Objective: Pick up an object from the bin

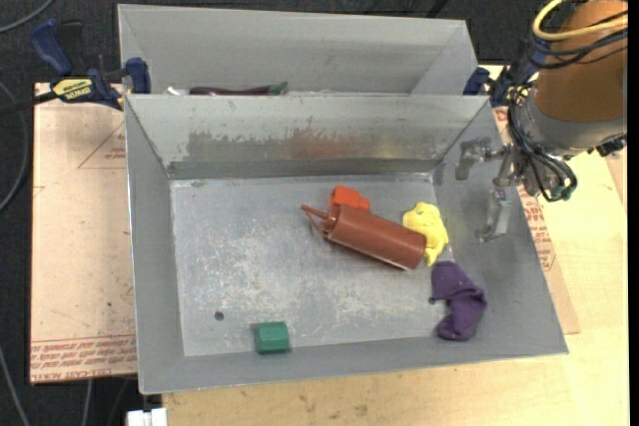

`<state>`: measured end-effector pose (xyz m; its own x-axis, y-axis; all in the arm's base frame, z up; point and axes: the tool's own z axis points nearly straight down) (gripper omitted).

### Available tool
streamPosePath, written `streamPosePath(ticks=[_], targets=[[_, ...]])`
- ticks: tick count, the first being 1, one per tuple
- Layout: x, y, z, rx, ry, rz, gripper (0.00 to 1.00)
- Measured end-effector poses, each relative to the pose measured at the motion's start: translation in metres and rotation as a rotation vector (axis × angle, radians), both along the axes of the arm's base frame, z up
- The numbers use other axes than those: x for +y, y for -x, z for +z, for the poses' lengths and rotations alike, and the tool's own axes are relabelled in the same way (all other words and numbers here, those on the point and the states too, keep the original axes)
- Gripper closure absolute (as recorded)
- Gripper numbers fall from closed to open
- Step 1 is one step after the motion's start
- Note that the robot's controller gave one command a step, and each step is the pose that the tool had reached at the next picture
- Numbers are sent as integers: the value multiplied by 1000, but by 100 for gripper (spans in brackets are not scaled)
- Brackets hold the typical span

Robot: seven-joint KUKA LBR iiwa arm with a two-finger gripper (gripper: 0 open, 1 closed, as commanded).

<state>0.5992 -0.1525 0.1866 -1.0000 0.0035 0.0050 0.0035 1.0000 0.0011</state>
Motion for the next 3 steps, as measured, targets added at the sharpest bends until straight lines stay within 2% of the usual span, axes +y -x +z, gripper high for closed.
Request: streamPosePath(ticks=[1,2,3], targets=[[1,-2,5,-7,1,3,0],[34,10,-52,-7,0,-111,0],[74,25,-61,-4,0,-10,0]])
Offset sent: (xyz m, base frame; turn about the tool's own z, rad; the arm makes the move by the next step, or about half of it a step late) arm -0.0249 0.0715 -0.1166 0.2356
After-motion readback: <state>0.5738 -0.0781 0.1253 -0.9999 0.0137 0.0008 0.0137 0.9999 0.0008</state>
